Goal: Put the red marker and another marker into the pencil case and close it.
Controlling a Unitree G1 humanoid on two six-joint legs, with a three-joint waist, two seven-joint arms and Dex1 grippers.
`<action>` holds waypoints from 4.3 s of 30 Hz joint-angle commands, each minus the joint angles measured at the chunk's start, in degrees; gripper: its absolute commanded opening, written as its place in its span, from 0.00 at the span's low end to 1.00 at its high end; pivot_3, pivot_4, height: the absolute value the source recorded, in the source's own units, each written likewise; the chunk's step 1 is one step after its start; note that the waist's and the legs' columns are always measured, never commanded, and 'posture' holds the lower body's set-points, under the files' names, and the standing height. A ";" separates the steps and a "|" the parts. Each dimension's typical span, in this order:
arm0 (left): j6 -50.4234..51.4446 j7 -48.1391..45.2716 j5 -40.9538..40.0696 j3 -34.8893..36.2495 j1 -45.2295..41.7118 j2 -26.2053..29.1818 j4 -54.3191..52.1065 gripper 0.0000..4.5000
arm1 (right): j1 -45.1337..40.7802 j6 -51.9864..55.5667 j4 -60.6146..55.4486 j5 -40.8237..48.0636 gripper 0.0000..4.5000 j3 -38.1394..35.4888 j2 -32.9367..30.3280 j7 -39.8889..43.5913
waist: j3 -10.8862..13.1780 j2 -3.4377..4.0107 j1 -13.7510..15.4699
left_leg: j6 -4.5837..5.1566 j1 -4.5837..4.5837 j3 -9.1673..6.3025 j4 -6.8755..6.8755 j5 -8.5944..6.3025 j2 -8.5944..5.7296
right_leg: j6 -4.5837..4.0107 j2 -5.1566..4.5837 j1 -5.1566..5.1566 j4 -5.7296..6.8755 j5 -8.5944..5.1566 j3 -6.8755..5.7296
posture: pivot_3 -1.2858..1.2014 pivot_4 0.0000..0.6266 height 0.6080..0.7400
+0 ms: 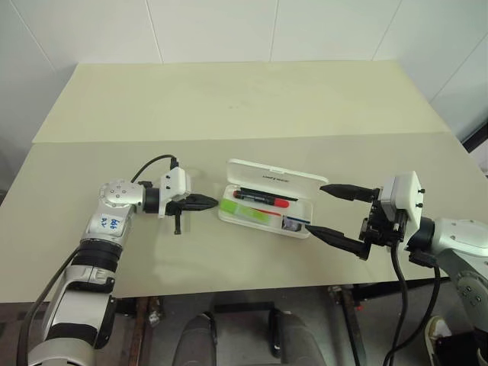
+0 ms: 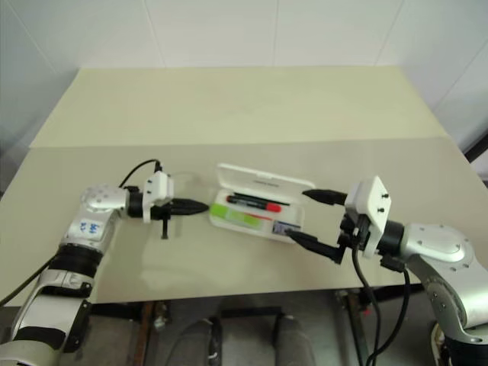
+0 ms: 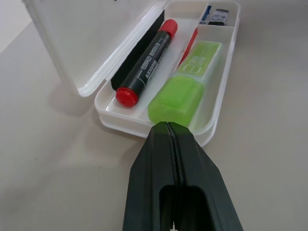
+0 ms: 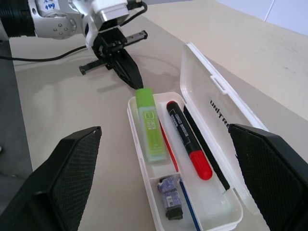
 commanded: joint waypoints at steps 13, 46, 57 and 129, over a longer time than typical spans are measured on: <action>-0.31 -2.05 -1.71 1.01 -0.39 -0.29 -3.22 0.00 | -1.41 -0.60 -2.49 1.08 1.00 1.73 1.29 -2.28 | 0.00 0.00 -0.06 | 0.00 0.00 0.00 -0.01 0.00 0.00 | 0.01 0.01 0.00 0.00 0.00 0.00 | 0.52 0.24 1.00; -6.52 15.13 6.43 3.49 -19.47 -9.18 26.26 0.00 | -0.15 -0.94 -3.67 1.57 1.00 -1.61 0.28 -2.45 | -0.01 -0.05 2.34 | 0.05 -0.47 -0.07 0.19 -0.05 0.01 | 0.95 0.03 -0.24 -0.06 0.52 -0.16 | 0.52 0.24 1.00; -7.39 15.23 5.91 3.90 -22.34 -13.62 28.39 0.00 | 1.72 -1.25 -4.94 1.38 1.00 -1.25 1.53 -4.45 | -0.01 -0.05 2.84 | 0.07 -0.51 -0.07 0.22 -0.06 0.01 | 0.94 0.02 -0.22 -0.14 0.52 -0.18 | 0.52 0.24 1.00; 4.51 -5.83 11.50 -13.82 -16.80 -11.28 6.27 0.00 | -0.02 -1.84 -5.57 0.09 1.00 2.18 4.50 -10.58 | -0.02 -0.04 2.72 | 0.18 -0.49 -0.10 0.37 -0.06 0.00 | 0.58 0.00 -0.11 -0.16 0.39 -0.17 | 0.52 0.24 1.00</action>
